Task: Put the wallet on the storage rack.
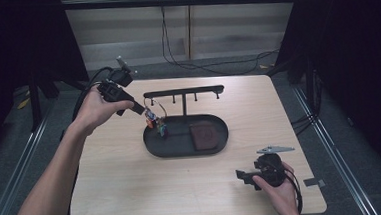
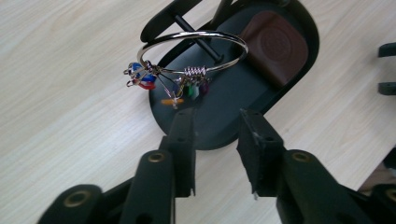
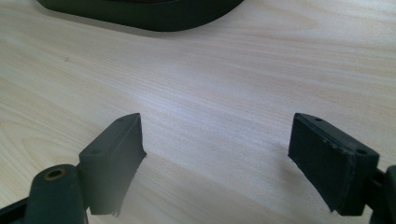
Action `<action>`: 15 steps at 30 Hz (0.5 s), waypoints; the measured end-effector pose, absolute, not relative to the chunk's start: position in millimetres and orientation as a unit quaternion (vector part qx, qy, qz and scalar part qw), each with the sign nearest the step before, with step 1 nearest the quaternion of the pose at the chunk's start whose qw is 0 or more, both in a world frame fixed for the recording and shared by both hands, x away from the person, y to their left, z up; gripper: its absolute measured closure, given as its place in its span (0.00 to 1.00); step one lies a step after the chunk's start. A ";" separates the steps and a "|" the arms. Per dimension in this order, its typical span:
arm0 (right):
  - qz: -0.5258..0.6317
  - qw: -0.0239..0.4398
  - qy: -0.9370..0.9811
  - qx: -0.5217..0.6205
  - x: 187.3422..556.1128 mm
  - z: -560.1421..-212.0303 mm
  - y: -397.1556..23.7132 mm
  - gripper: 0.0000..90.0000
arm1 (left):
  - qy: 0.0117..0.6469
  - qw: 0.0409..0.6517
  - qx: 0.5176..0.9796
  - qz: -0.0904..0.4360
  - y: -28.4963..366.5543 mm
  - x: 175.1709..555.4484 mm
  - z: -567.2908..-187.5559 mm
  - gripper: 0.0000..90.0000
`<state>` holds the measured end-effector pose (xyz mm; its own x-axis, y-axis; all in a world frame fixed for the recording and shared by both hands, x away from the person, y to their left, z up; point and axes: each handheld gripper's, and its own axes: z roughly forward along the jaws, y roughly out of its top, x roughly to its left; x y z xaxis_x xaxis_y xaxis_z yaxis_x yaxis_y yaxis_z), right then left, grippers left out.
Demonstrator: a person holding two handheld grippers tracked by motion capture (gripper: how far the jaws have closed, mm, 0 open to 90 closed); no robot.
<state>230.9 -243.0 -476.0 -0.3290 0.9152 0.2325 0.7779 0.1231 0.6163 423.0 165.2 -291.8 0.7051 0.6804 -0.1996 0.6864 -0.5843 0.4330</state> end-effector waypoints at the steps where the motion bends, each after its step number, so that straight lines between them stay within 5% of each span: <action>1: 0.337 0.102 0.743 0.570 230.8 -476.0 -242.9 0.20 | 0.382 0.255 0.888 -0.014 167.6 421.4 -291.8 0.72; 15: 0.344 0.103 0.743 0.565 229.5 -475.2 -242.9 0.19 | 0.353 0.311 0.882 0.014 180.6 388.8 -294.2 0.33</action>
